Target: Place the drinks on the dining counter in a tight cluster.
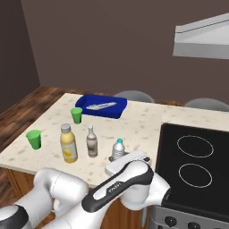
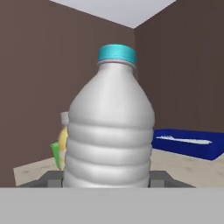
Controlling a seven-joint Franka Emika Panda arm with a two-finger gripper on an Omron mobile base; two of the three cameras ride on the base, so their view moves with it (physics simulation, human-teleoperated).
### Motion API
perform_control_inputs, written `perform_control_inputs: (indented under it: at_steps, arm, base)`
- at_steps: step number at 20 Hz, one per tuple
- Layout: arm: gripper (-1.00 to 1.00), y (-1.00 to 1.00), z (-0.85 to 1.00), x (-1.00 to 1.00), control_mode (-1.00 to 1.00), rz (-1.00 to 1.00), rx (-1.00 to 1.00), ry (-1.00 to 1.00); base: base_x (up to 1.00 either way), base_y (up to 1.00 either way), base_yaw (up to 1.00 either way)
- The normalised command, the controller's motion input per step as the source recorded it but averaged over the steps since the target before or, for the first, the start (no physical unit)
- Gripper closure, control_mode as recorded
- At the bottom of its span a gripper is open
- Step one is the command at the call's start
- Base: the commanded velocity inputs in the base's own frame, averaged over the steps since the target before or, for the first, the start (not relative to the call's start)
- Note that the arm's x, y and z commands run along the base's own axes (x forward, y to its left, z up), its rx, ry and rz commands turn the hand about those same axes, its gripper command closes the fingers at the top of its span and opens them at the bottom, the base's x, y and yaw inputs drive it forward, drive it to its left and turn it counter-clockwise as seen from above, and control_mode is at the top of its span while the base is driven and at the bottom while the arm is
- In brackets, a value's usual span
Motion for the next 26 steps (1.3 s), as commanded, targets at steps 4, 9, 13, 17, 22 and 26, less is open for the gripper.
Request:
perform_control_inputs:
  at_steps: [4,9,13,17,22,26]
  arm:
    - [1.00,0.14,-0.17,0.30,-1.00,0.00,0.06,-0.05]
    - [1.00,0.29,-0.25,0.29,-1.00,0.00,0.00,-0.12]
    - [1.00,0.26,-0.23,0.33,-1.00,0.00,0.00,-0.02]
    - [1.00,0.20,-0.18,0.36,-1.00,0.00,0.00,0.00]
    - [1.00,0.23,-0.28,0.34,-1.00,0.00,0.00,0.00]
    - [1.00,0.25,-0.37,0.28,-1.00,0.00,0.00,-0.04]
  base:
    - [0.00,0.00,0.00]
    - [0.00,0.00,0.00]
    - [0.00,0.00,0.00]
    - [0.00,0.00,0.00]
    - [0.00,0.00,0.00]
    - [0.00,0.00,0.00]
